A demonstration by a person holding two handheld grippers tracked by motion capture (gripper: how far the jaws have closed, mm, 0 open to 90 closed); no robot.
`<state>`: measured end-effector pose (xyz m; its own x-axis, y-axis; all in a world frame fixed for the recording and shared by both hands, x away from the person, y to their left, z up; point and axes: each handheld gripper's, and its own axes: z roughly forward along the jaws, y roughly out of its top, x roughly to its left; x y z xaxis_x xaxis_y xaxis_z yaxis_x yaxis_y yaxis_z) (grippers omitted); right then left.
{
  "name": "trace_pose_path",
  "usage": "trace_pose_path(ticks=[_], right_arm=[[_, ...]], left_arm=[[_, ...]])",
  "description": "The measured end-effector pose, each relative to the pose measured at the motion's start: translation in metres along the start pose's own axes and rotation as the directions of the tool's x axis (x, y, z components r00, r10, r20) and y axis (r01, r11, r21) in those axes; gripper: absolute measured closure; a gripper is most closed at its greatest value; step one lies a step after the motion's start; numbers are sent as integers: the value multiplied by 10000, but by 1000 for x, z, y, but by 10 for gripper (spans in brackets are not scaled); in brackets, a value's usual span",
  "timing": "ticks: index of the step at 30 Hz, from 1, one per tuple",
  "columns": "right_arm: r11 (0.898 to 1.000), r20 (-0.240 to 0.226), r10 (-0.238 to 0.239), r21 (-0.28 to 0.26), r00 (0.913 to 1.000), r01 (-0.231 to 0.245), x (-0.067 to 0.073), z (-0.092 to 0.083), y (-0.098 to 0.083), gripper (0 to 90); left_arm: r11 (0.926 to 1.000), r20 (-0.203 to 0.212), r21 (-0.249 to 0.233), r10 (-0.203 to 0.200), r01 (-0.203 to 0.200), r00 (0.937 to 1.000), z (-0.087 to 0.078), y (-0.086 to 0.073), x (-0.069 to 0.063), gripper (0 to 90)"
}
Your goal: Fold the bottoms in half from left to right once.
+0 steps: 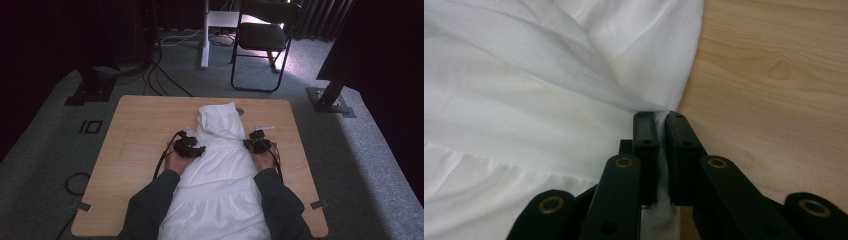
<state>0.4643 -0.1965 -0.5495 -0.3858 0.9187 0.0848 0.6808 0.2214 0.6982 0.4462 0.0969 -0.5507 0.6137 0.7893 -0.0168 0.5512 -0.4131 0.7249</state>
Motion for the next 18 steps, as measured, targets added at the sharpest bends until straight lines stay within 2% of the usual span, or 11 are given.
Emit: trace_pose_path(ticks=[3, 4, 7, 8, 11, 12, 14, 15, 16, 17, 18], right_arm=[[9992, 93, -319, 231, 9994, 316, 6, -5, -3, 845], [9963, 109, -754, 423, 9971, 749, 14, -12, -9, 845], [9950, -53, -884, 450, 9961, 886, 19, -20, -18, 844], [9957, -411, -818, 394, 9958, 834, 25, -32, -33, 845], [9957, -821, -738, 498, 9939, 781, 30, -42, -44, 846], [9926, -1168, -898, 711, 9891, 985, 39, -54, -56, 840], [9872, -1482, -1198, 873, 9817, 1337, 47, -64, -64, 754], [9872, -1482, -1198, 873, 9817, 1337, 47, -64, -64, 754], [9867, -1637, -1308, 747, 9778, 1445, 50, -68, -65, 674], [9867, -1637, -1308, 747, 9778, 1445, 50, -68, -65, 674], [9866, -1751, -1514, 339, 9728, 1596, 52, -74, -63, 601]], left_arm=[[9999, -33, -102, 22, -22, 10000, -6, -7, -4, 489], [10000, 40, -72, 58, -58, 10000, -15, -16, -10, 490], [10000, 95, -31, 71, -71, 9999, -24, -25, -17, 489], [9997, 182, 131, 215, -218, 9996, -36, -36, -25, 489], [9991, 333, 193, 380, -386, 9987, -50, -49, -35, 489], [9989, 445, 87, 461, -465, 9979, -62, -63, -42, 489], [9983, 510, -46, 575, -573, 9970, -69, -72, -45, 489], [9983, 510, -46, 575, -573, 9970, -69, -72, -45, 489], [9983, 514, -104, 581, -577, 9970, -71, -75, -45, 489], [9983, 514, -104, 581, -577, 9970, -71, -75, -45, 489], [9981, 535, -96, 605, -601, 9967, -70, -74, -45, 489]])
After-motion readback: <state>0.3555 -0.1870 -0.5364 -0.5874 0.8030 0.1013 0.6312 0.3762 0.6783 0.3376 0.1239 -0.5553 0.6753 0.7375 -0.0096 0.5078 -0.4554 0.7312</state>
